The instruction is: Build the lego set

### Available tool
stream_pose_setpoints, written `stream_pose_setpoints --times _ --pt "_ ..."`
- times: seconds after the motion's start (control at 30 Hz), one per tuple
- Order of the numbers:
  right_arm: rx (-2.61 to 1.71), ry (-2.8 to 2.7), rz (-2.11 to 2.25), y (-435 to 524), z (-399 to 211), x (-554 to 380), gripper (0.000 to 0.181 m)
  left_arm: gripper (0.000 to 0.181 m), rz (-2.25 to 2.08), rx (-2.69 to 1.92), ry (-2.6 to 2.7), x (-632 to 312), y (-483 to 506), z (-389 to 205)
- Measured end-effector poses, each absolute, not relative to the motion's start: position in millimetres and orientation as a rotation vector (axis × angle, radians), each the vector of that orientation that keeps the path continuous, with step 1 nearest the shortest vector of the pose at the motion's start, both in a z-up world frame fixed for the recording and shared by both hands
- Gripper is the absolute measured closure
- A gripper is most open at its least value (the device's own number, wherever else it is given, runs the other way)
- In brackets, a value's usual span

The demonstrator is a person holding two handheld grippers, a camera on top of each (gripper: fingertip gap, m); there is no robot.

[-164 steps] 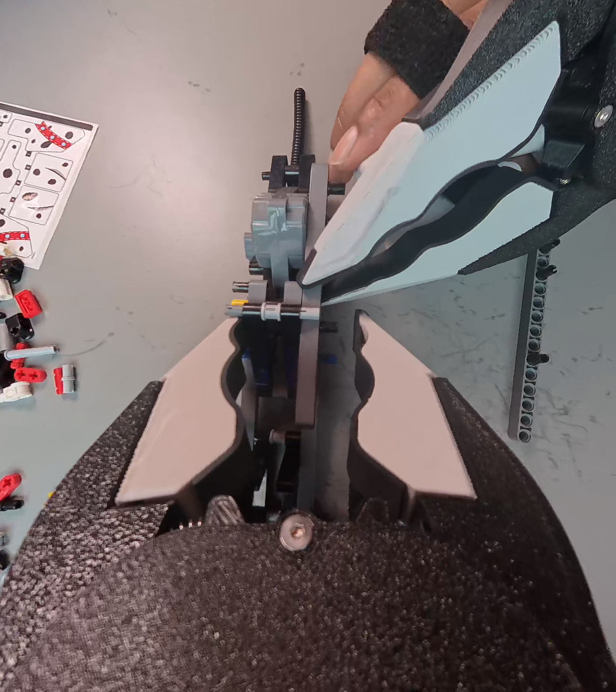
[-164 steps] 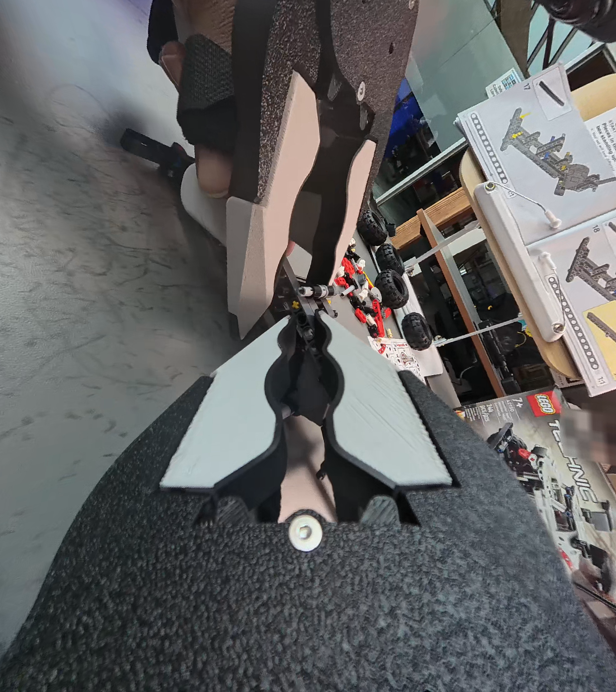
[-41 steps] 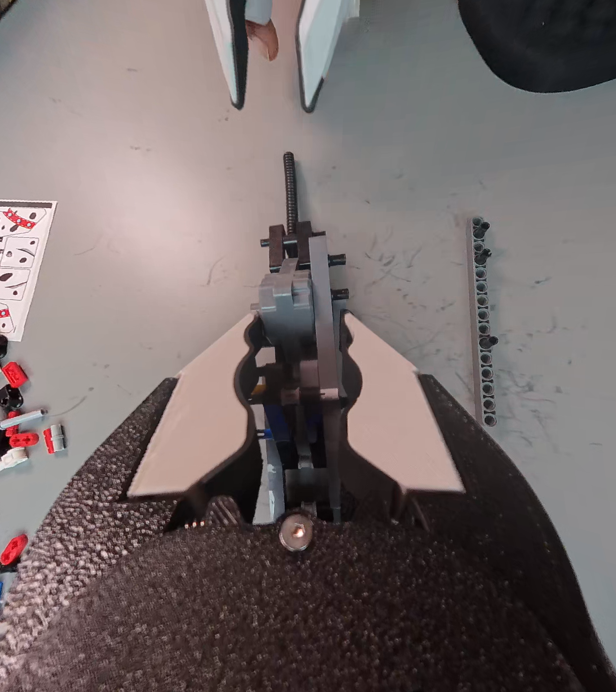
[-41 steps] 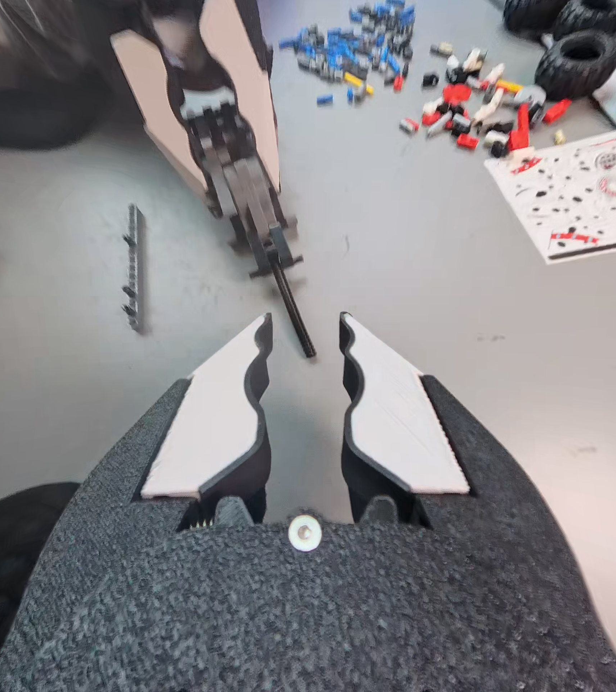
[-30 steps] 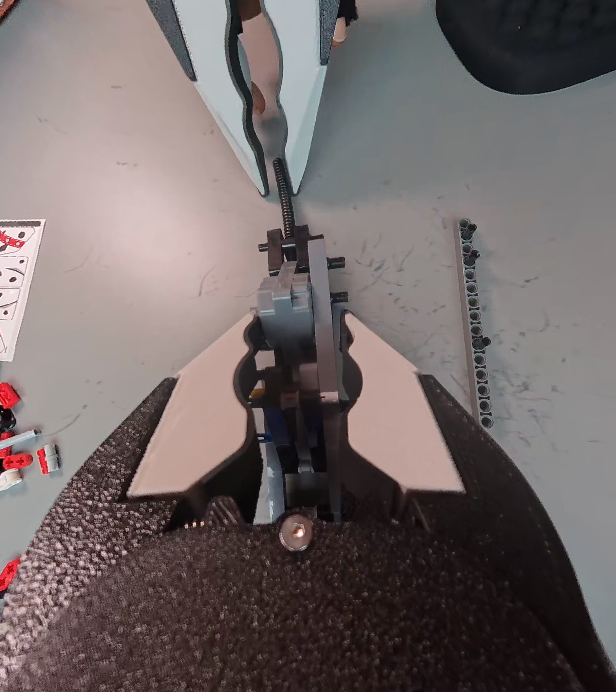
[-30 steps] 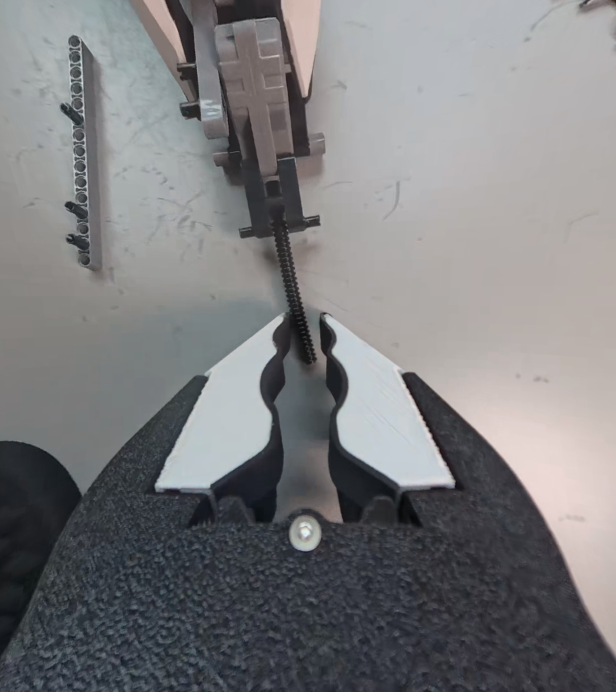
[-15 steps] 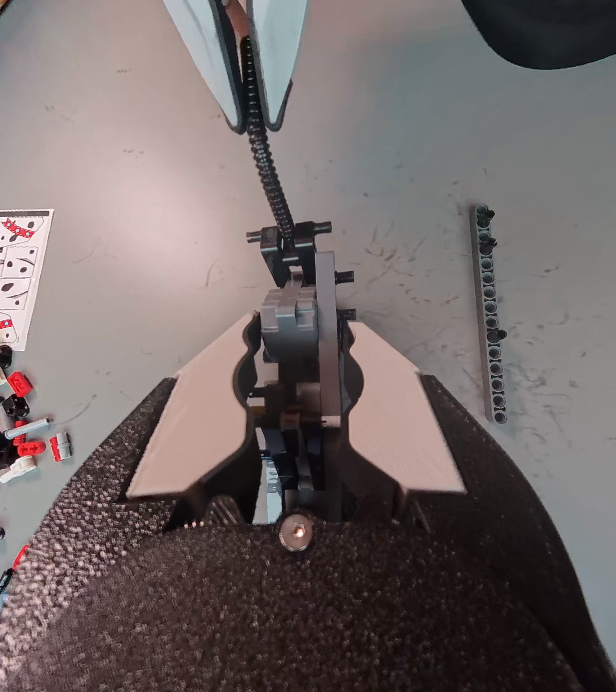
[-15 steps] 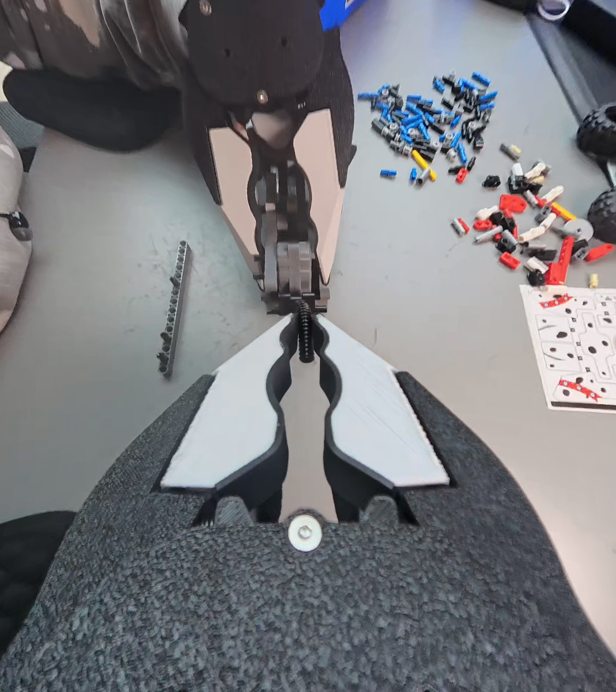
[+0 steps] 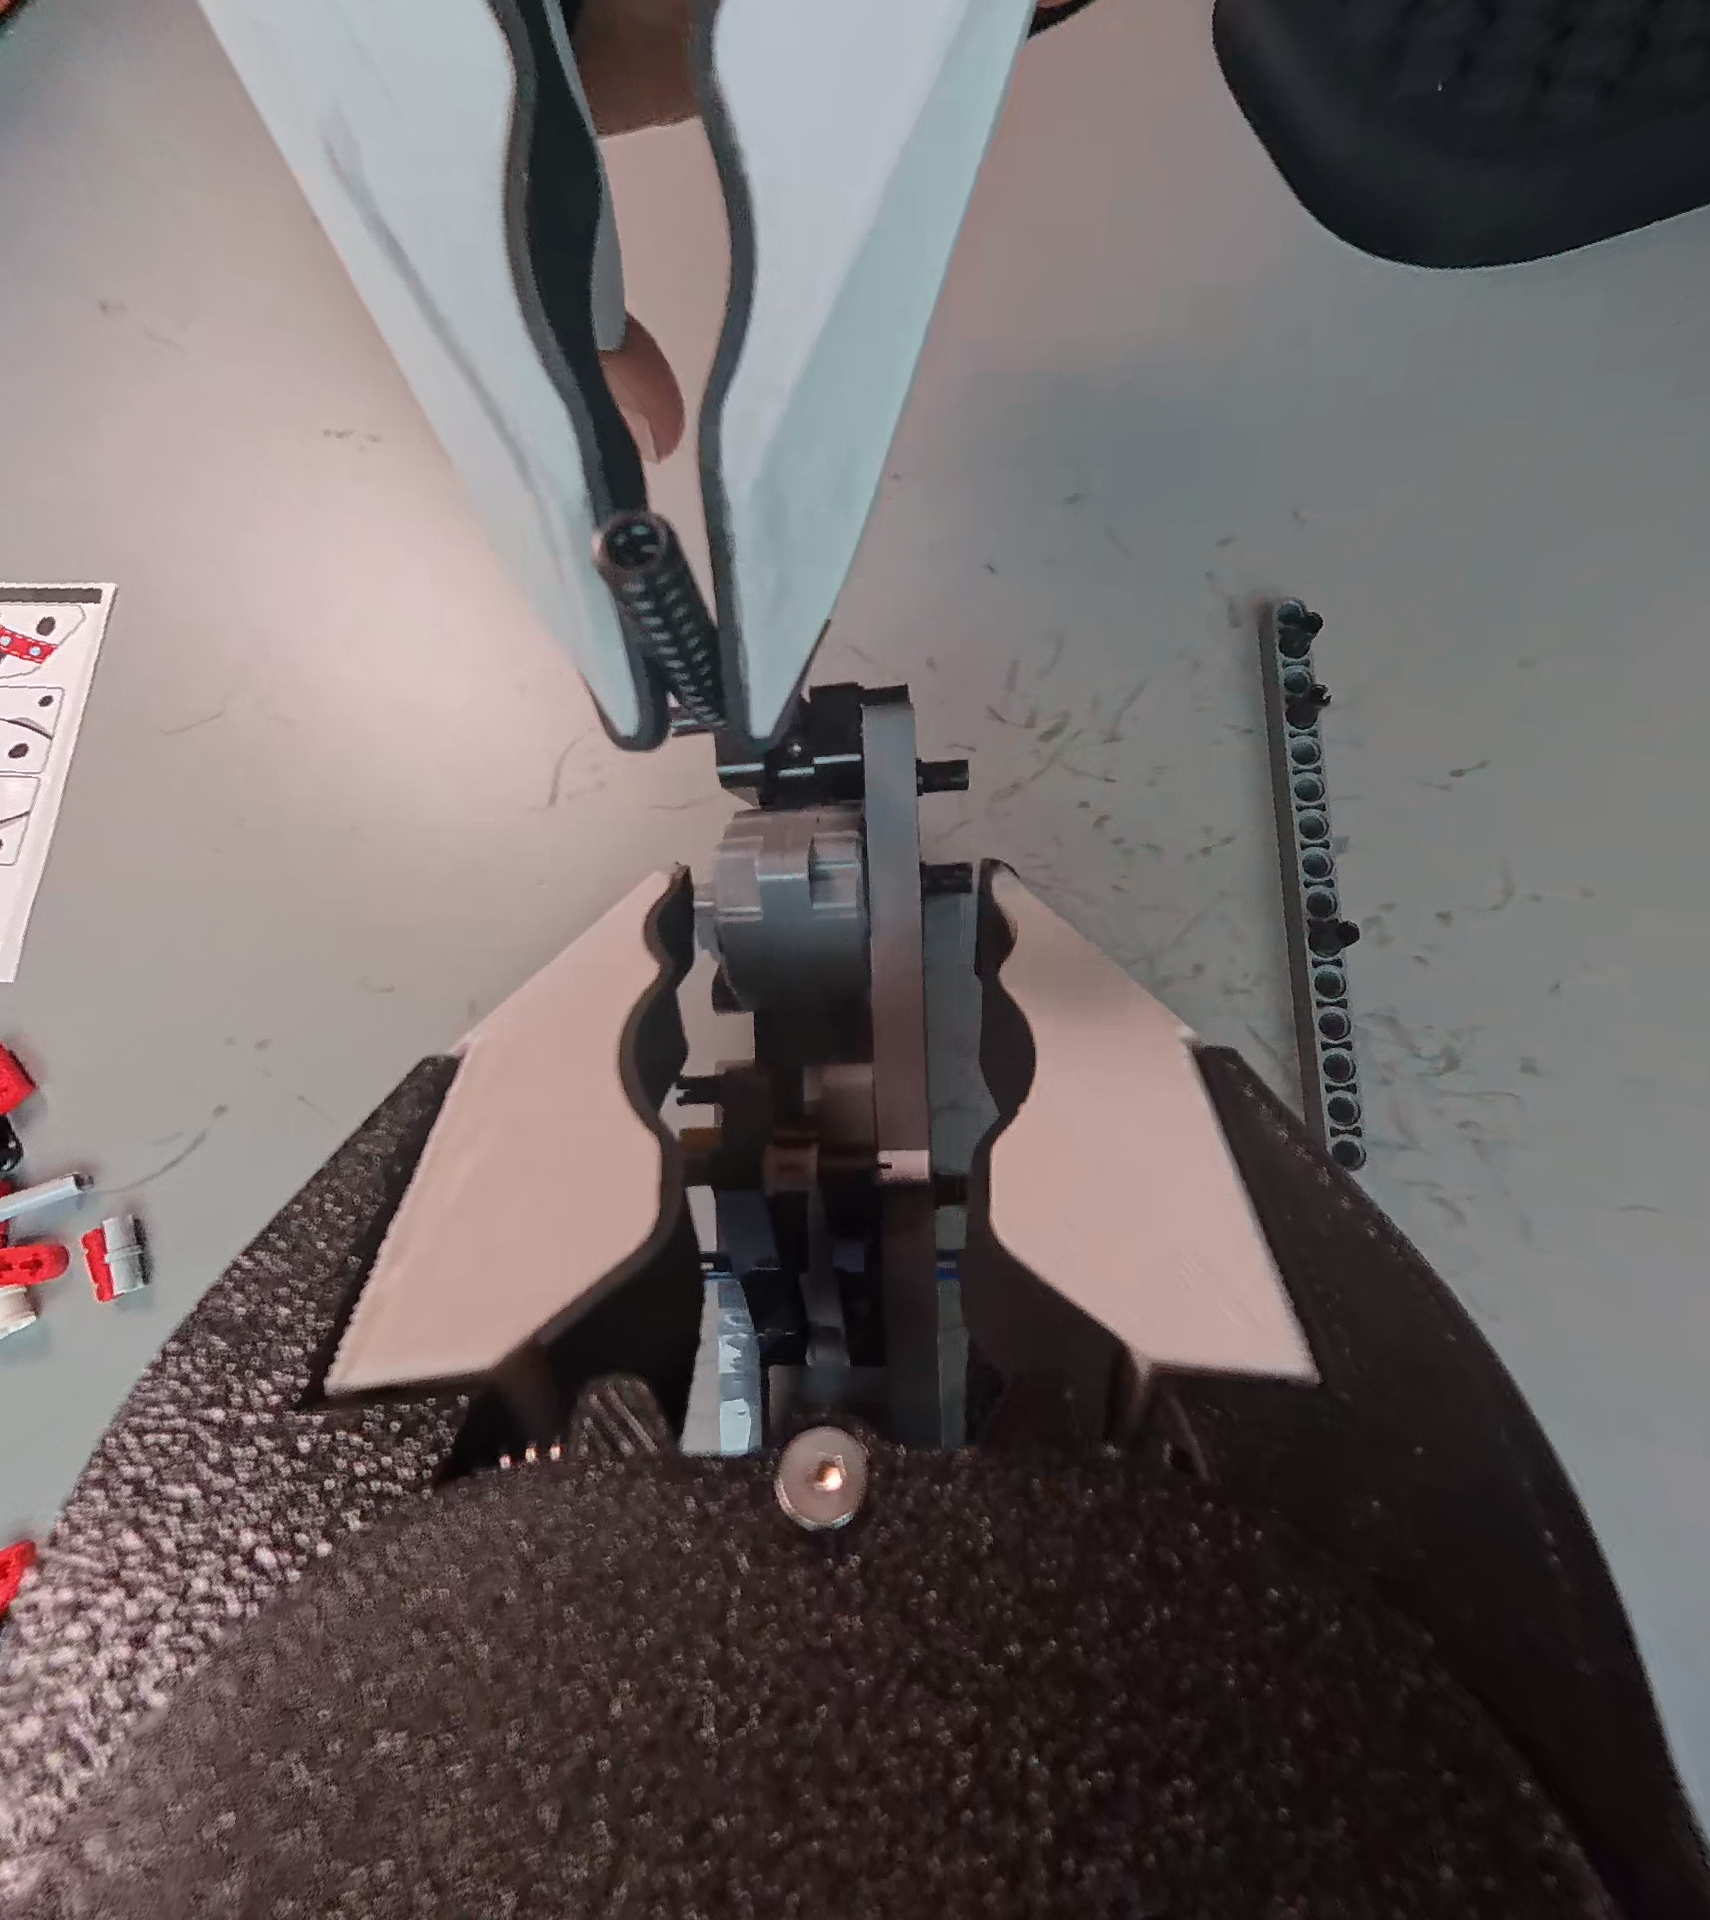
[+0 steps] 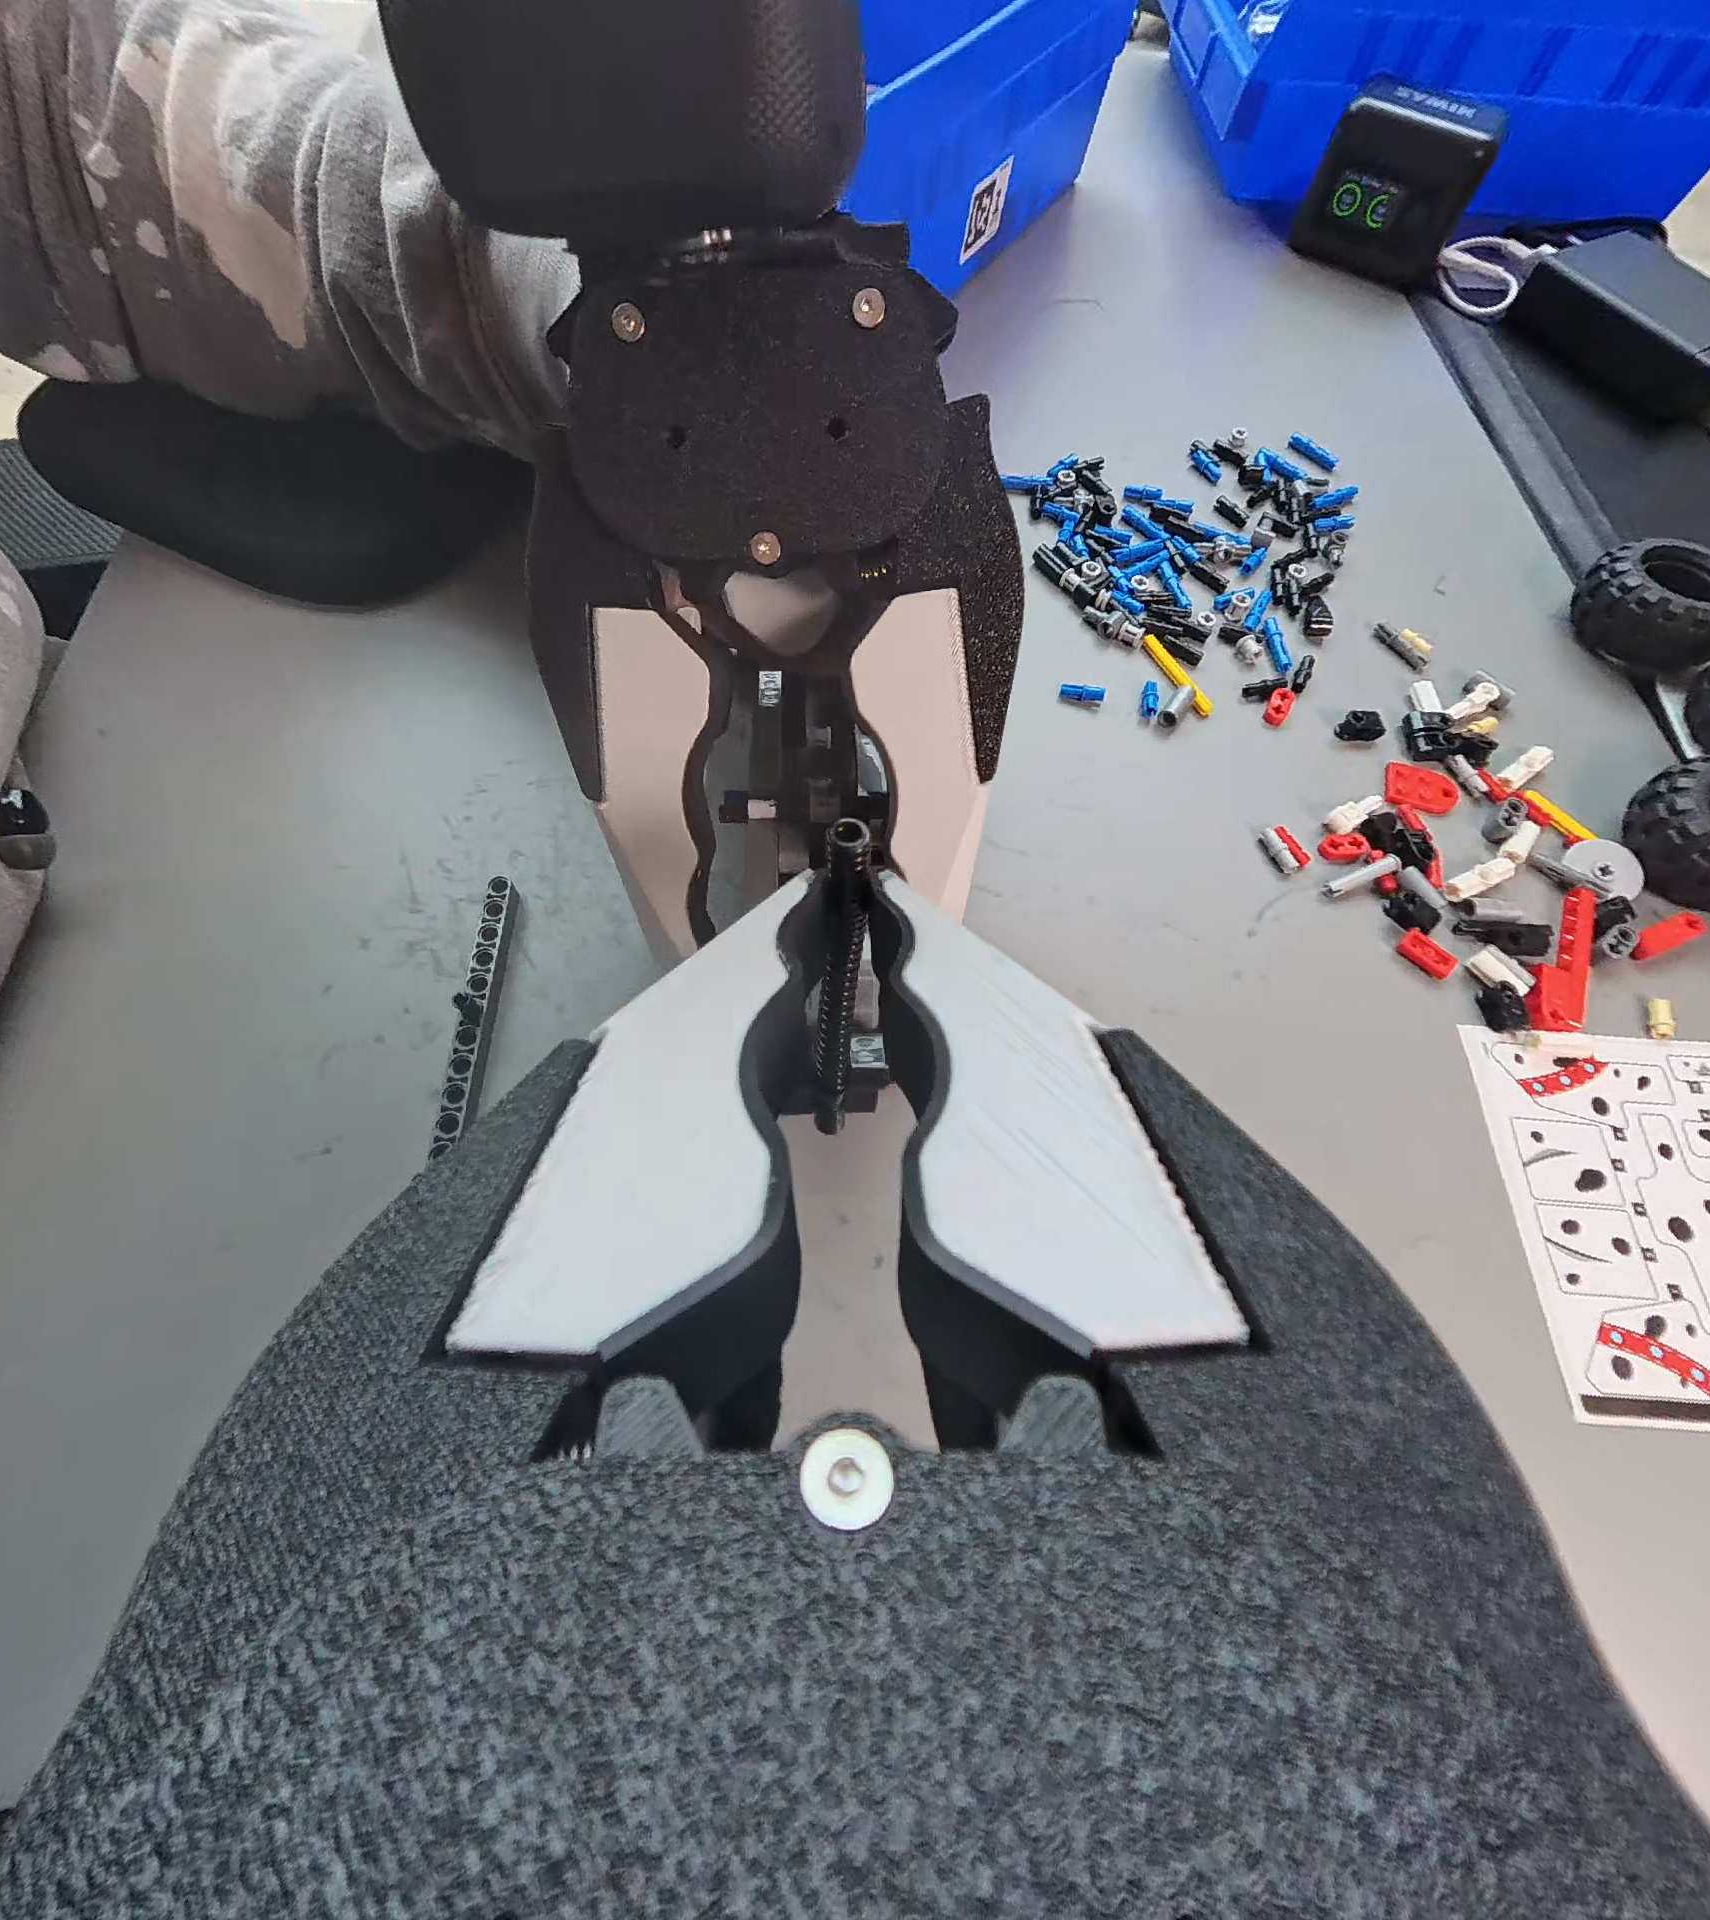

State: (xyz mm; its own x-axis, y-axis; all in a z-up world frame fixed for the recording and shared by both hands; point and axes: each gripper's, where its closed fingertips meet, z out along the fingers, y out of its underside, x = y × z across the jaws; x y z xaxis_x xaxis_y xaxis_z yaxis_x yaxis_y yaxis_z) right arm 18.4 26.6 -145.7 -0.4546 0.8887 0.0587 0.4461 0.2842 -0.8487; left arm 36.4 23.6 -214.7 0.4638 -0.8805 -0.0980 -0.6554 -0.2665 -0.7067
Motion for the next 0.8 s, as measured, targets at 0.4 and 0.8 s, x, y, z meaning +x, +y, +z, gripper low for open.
stream_pose_setpoints --times 0.4,0.8 --pt "-1.201 -1.942 1.162 28.0 -143.7 19.3 0.174 0.125 -0.612 -2.053 1.145 35.6 25.6 -197.5" --pt "-1.196 -1.912 1.186 29.3 -143.4 19.4 0.174 0.13 -0.617 -2.039 1.128 37.4 26.5 -193.3"
